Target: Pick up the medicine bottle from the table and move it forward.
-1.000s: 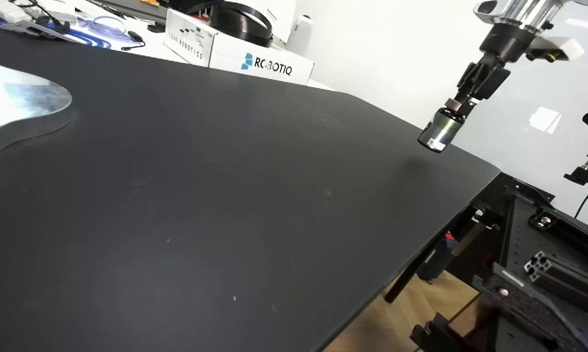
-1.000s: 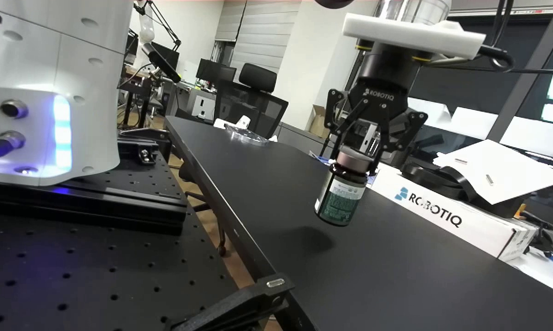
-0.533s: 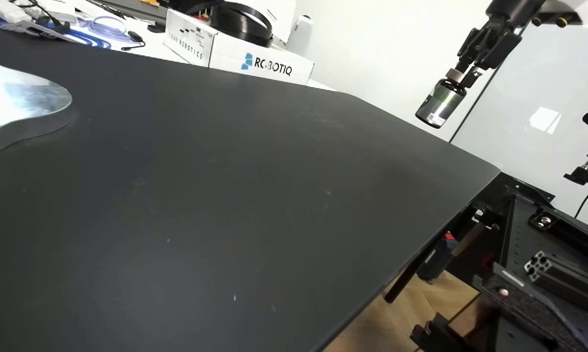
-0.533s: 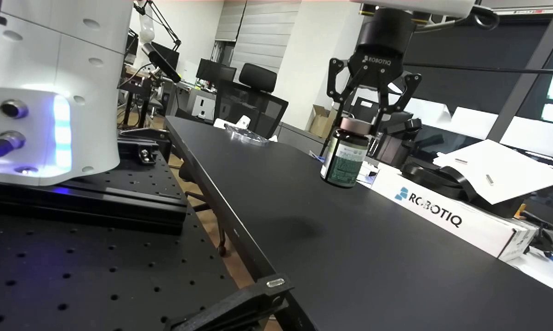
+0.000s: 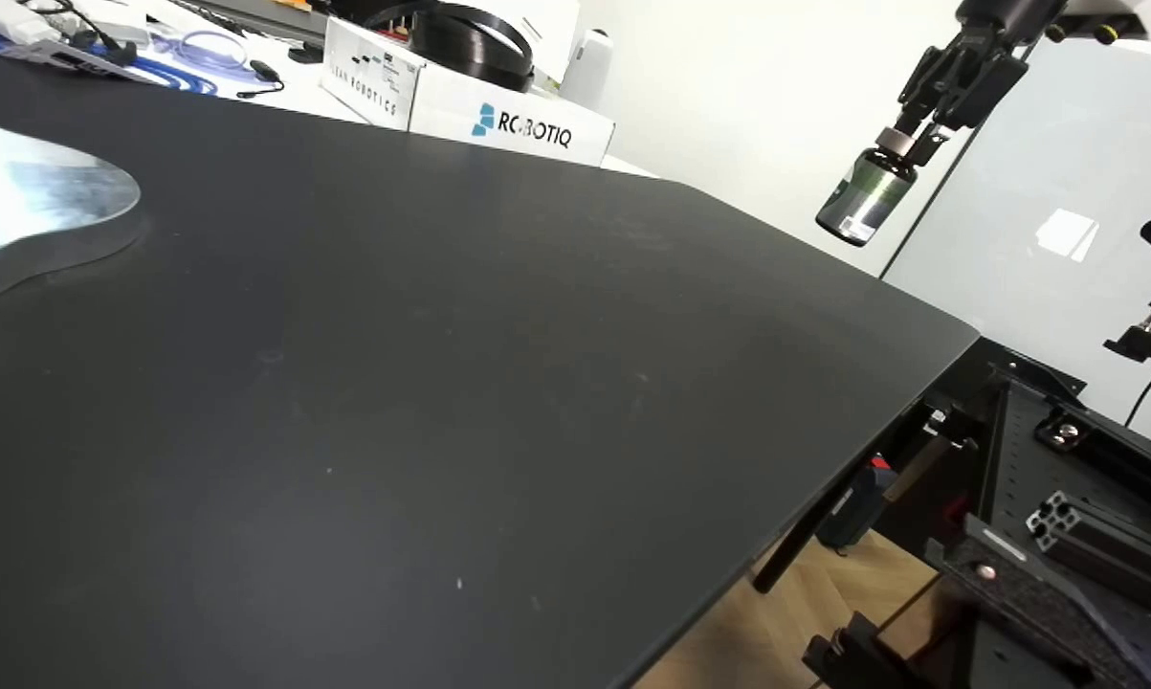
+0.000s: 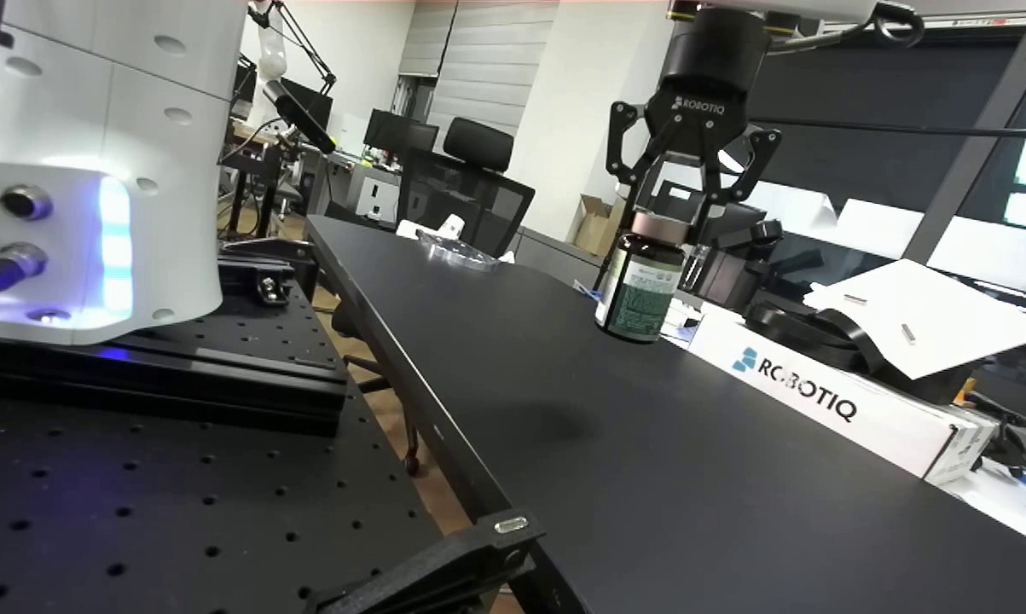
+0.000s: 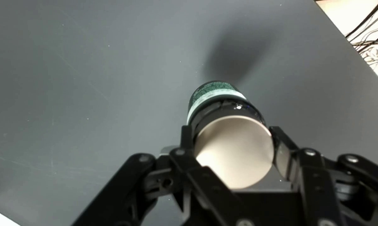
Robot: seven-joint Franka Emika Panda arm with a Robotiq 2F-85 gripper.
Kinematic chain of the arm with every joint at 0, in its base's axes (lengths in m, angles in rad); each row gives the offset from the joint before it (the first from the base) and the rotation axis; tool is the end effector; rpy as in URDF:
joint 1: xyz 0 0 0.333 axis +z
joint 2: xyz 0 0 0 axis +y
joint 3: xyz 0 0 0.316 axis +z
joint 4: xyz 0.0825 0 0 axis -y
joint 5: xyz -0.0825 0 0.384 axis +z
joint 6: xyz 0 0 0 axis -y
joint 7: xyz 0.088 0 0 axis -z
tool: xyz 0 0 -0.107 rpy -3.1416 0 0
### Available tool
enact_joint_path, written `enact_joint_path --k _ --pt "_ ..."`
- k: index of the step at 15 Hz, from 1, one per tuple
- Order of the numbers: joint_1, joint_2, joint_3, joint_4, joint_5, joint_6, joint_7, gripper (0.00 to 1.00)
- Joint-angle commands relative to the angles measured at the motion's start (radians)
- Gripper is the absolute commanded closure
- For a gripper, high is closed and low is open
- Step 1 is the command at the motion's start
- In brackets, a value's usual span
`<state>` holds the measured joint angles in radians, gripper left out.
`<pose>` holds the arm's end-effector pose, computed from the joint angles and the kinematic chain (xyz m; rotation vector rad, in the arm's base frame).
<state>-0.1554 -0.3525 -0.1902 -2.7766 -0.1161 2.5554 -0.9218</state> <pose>0.3636 -0.1240 0.3262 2.8852 1.0144 0.1543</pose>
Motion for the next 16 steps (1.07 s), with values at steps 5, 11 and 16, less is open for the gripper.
enact_joint_path --k 5,11,16 --pt "0.043 0.111 -0.013 0.1 0.017 0.018 0.029 0.64" --pt "0.085 0.383 0.02 0.406 0.104 -0.041 0.044 0.64" --pt "0.072 0.626 0.088 0.697 0.087 -0.135 0.105 0.64"
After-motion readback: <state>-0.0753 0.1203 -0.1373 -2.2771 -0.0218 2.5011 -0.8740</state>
